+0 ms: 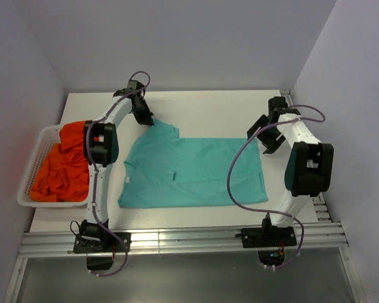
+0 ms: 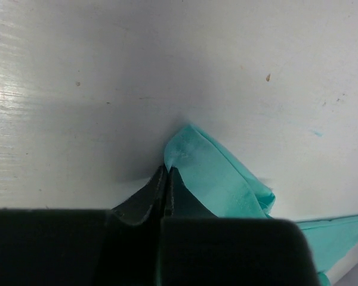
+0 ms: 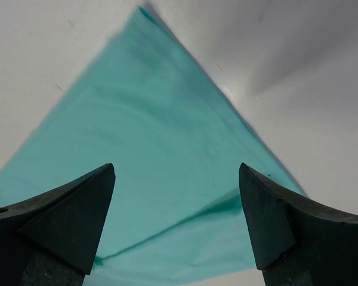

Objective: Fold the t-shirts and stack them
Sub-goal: Fold the tshirt

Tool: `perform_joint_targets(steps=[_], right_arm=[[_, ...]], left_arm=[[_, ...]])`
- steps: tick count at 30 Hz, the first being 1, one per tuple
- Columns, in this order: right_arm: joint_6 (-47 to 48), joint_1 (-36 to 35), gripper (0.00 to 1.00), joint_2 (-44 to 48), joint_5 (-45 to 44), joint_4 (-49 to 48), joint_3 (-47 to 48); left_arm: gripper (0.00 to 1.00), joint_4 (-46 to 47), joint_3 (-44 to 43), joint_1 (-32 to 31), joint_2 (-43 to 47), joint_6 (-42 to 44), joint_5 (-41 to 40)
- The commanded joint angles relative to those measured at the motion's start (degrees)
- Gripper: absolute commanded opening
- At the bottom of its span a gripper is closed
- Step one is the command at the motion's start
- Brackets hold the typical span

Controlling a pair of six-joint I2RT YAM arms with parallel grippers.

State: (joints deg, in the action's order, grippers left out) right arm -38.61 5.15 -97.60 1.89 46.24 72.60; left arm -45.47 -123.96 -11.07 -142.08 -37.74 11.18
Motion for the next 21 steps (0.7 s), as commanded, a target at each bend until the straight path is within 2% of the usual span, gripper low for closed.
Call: perform_joint_targets(steps=[1,5,10,18,21], right_arm=[[1.52,0.30,0.91,-4.51,0.04,-4.75,7.71],[1.78,0.30,0.90,-12.94,-1.80,-3.88,14.49],[1.52,0.30,0.89,-19.20,-4.26,-2.39,21.08],[-0.68,0.04,0.84,-24.82,-3.91,-1.86,23.47],[-1.03,-0.05,0.76,-25.70,-3.91,-2.03,23.47]], left_arm=[[0.02,-1.46,0.91,-0.18,-1.53,-0.06,-0.81],[0.00,-1.37,3.28,-0.18,-0.39,-0.23,-0.81],[0.00,-1.28,6.01,-0.09,1.72,-0.15,-1.42],[0.00,-2.16,6.10,0.00,2.95,-0.06,-1.51],[0.00,-2.16,6.54,0.00,3.04,-0.23,-1.51]])
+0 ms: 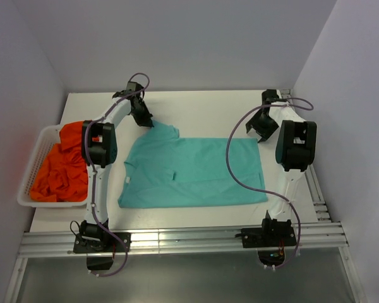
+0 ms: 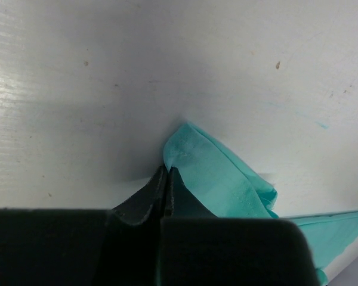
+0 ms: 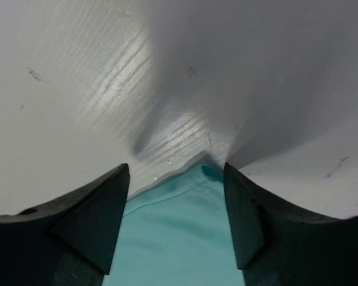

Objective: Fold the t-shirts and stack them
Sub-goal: Fold the tshirt

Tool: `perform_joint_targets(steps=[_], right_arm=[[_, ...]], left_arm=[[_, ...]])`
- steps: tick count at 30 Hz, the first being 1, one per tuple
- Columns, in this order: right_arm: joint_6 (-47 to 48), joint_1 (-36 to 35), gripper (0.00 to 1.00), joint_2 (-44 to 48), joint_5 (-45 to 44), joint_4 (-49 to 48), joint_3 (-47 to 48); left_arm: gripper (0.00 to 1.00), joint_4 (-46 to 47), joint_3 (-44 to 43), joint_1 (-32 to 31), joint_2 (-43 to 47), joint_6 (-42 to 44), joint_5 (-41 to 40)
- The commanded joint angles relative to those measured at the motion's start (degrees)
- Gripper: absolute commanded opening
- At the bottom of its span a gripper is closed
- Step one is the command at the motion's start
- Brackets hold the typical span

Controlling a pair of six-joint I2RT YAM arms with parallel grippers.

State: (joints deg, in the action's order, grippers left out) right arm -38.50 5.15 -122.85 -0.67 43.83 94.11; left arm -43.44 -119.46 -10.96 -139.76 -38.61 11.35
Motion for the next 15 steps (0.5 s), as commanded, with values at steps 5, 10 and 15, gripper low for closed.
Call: perform_joint_targets(steps=[5,10,15], right_arm=[[-1.40,-0.05,0.49,-1.43,-0.48,0.64,2.14],[-1.05,-0.14,0.36,-1.52,-1.09,0.90,2.05],[-0.26,-0.05,0.02,-2.13,-1.44,1.78,2.49]], left_arm=[[0.00,-4.11,2.65,-0.03,0.99,0.47,-1.86],[0.00,-3.93,2.48,0.06,0.90,0.20,-1.95],[0.00,-3.67,2.74,0.15,0.72,-0.15,-1.86]])
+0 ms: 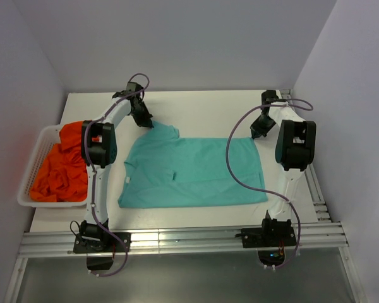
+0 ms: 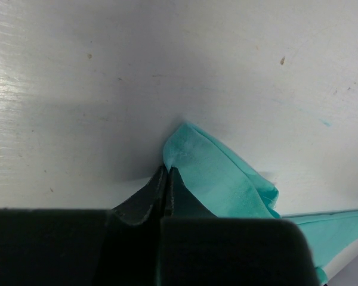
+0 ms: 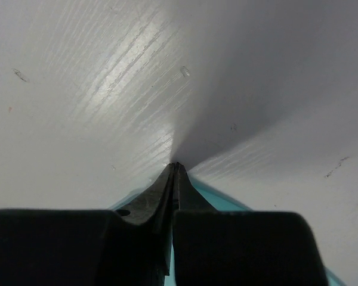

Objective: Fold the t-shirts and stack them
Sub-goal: Fold the tshirt

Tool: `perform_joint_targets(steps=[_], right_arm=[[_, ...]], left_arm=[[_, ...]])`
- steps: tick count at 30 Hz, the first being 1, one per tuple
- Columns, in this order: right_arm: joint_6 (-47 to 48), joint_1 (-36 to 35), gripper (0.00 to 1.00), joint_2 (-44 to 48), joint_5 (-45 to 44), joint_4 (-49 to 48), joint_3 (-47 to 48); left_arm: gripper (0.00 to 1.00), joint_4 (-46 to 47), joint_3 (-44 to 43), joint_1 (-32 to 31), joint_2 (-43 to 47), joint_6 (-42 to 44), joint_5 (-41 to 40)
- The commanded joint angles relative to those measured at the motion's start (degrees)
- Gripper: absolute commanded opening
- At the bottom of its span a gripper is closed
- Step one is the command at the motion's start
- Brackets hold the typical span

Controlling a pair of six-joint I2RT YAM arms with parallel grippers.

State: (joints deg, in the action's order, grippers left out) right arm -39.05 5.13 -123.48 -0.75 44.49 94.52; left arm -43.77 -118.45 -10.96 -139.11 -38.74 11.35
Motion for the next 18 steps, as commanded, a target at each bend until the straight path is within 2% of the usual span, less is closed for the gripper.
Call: perform_joint_targets(steps=[1,8,18], right_arm=[[0.46,-0.11,0.00,-1.41,-1.62,1.04,1.90],[0.81,-0.03,0.00,-0.27,-1.62,1.12,2.60],[0.47,0.06,0.00,4.47,-1.97,4.29,9.98]], left_arm=[[0.00,-3.25,1.73,0.15,0.15,-0.11,-1.95],[0.00,-3.69,-0.02,0.50,1.21,-0.02,-3.18],[0.00,-3.70,-1.43,1.38,4.46,-0.55,-4.32]])
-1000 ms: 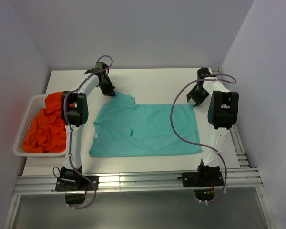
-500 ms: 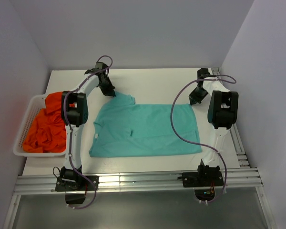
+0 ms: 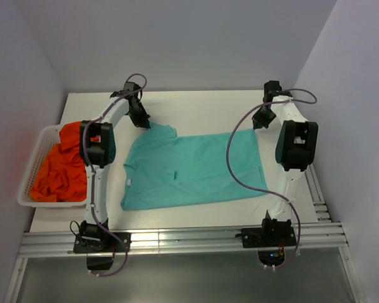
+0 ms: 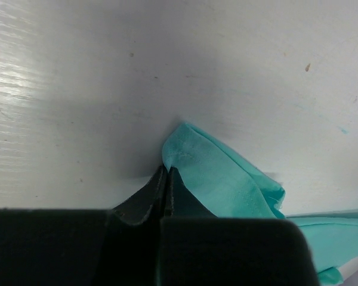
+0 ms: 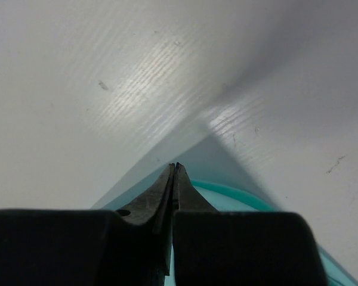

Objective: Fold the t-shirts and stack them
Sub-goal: Fold the tshirt

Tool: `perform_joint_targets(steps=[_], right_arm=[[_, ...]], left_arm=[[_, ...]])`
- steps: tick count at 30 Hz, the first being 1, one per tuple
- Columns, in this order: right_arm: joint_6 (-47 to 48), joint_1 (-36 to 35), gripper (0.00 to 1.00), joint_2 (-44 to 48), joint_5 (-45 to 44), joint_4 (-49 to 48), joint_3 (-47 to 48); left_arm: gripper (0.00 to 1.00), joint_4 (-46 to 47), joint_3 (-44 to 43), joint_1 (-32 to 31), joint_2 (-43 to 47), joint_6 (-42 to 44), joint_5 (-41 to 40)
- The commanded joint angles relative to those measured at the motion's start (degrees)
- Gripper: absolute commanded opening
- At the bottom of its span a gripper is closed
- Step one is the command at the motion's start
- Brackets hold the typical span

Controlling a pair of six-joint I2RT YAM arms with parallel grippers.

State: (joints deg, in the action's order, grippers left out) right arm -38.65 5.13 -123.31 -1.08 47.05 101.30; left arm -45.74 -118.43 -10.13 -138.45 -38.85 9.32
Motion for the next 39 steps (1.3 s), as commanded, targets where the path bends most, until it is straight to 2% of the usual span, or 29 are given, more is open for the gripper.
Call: perform_joint_targets(steps=[1,9,14,21,26,38,39], right_arm=[[0.07,0.15,0.00,4.74,-1.73,1.47,3.21],[-0.19,0.06,0.00,6.32,-0.94,4.37,5.84],[-0.28,0.06,0.00,7.38,-0.59,4.28,4.18],[-0.46,0.06,0.00,9.22,-0.33,3.49,1.54],[-0.55,0.06,0.00,11.94,-0.24,3.23,-0.31],[-0.37,0.06,0.00,20.20,0.03,0.06,-12.34],[-0.37,0.15,0.00,20.65,-0.15,-0.20,-13.05]], left_arm=[[0.00,-1.64,-1.10,0.55,3.98,-0.52,-2.20],[0.00,-1.20,-0.57,0.81,6.44,-0.09,-3.43],[0.00,-1.90,-1.71,0.73,8.11,0.27,-4.66],[0.00,-1.46,1.18,0.73,13.20,1.06,-6.24],[0.00,1.35,10.05,0.29,18.39,2.37,-7.21],[0.00,5.83,29.56,-2.44,33.76,2.82,-9.06],[0.00,5.75,30.44,-3.05,35.43,2.82,-11.15]])
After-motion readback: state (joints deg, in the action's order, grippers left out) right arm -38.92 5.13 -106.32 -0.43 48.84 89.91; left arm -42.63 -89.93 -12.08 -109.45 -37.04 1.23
